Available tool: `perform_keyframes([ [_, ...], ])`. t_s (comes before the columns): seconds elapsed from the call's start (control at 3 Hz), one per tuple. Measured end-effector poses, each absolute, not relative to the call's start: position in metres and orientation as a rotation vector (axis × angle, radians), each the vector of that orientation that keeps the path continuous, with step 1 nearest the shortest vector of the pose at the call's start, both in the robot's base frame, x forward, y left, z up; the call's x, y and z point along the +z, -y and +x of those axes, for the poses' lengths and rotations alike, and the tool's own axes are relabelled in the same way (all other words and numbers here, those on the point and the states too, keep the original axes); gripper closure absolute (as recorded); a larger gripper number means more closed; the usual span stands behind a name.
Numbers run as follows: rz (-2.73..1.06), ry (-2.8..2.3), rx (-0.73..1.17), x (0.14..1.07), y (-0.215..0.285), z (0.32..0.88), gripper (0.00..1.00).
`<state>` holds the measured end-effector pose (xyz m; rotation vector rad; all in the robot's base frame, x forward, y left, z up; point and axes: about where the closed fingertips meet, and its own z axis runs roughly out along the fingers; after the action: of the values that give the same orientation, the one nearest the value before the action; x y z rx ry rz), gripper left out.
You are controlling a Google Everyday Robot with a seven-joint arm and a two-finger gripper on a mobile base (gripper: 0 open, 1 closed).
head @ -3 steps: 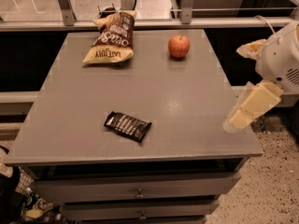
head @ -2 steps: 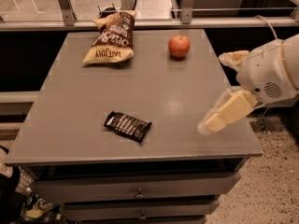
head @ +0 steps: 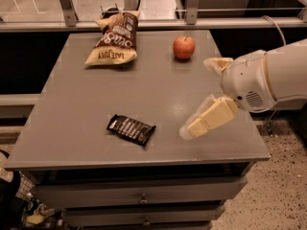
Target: Move rxbar chocolate near brown chip bag
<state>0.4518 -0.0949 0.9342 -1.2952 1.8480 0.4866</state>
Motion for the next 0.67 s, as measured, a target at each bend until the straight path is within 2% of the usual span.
perform_keyframes([
  [0.67, -1.274, -1.821, 0.625, 0.871, 0.051, 0.446, 0.00],
])
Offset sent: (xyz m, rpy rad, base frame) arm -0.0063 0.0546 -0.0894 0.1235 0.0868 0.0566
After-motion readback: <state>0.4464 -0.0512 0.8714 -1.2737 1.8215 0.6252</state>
